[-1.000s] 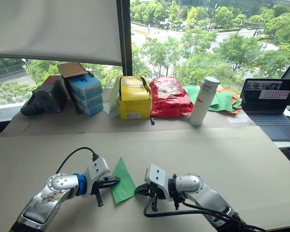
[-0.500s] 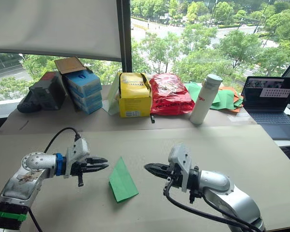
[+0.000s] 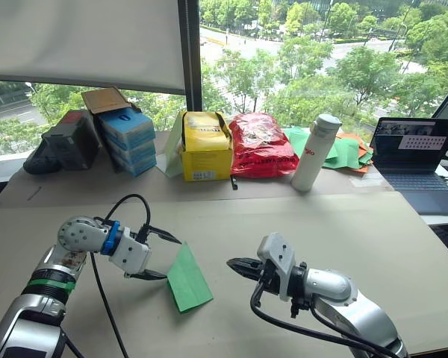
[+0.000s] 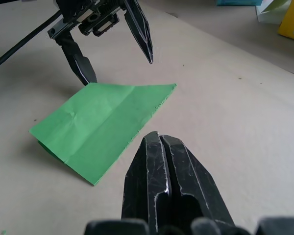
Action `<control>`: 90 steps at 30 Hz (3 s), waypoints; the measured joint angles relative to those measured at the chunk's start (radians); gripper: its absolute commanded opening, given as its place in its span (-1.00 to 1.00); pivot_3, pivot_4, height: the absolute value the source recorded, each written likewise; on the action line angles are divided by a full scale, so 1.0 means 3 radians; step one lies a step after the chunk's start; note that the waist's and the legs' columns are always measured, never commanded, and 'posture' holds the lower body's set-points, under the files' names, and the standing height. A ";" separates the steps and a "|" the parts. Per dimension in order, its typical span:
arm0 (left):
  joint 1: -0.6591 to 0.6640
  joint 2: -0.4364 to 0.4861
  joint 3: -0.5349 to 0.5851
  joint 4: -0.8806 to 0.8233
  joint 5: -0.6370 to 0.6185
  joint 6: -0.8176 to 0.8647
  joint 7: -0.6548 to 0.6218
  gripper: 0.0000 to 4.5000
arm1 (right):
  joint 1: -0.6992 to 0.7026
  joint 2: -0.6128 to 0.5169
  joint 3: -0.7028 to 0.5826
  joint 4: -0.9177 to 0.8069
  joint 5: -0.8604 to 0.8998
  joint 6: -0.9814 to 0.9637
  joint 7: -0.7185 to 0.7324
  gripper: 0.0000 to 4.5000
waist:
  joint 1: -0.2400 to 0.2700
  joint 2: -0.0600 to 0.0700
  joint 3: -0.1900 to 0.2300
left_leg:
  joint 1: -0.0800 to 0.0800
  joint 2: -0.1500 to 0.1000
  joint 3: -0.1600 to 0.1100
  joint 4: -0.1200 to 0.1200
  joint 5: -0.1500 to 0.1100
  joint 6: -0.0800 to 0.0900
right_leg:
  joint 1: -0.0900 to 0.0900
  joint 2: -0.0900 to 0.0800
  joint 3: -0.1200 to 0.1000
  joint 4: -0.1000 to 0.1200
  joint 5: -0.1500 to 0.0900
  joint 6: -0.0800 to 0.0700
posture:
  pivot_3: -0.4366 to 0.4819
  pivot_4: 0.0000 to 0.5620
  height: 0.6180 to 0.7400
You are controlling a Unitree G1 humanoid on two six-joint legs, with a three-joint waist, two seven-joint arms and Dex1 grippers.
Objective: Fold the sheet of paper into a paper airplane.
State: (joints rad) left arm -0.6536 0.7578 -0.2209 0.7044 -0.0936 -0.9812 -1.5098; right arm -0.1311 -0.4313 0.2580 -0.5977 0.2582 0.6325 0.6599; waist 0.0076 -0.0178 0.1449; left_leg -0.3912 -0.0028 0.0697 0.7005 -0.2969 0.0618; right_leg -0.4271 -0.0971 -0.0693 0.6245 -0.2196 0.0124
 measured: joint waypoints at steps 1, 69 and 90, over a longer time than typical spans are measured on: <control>-0.0071 -0.0027 -0.0017 0.0092 0.0004 -0.0074 0.0000 0.99 | -0.0001 0.0000 0.0000 0.0000 0.0000 0.0000 -0.0014 -1.00 | 0.0004 -0.0001 0.0000 | 0.0000 0.0000 -0.0001 0.0003 -0.0001 0.0002 | 0.0001 0.0000 0.0000 0.0001 0.0000 0.0001 | -0.05 -0.47 1.00; 0.1493 0.0139 0.1106 -0.2925 -0.0925 0.4994 0.1348 0.13 | -0.0196 -0.0250 0.0475 0.0894 -0.0986 -0.1813 0.0192 0.61 | 0.0017 -0.0001 0.0001 | 0.0010 0.0000 -0.0001 0.0017 0.0011 -0.0021 | 0.0012 0.0003 0.0019 0.0009 -0.0002 0.0011 | -0.05 -0.47 1.00; 0.1464 -0.0026 0.1203 -0.2954 -0.1500 0.5401 0.1718 0.13 | -0.0561 -0.0284 0.0651 0.1520 -0.1198 -0.2785 0.0619 -0.97 | -0.0007 -0.0002 0.0000 | 0.0014 0.0002 -0.0002 0.0017 0.0015 -0.0027 | 0.0012 0.0005 0.0023 0.0013 -0.0001 0.0009 | -0.05 -0.47 1.00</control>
State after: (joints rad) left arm -0.2144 0.7500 0.1401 -0.1819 -0.5435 0.6390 -0.9944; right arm -0.2993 -0.5165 0.4531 -0.1416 -0.1011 -0.2032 0.8456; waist 0.0056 -0.0183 0.1450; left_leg -0.3869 -0.0022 0.0692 0.7055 -0.2925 0.0538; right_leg -0.4236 -0.0957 -0.0625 0.6285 -0.2200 0.0151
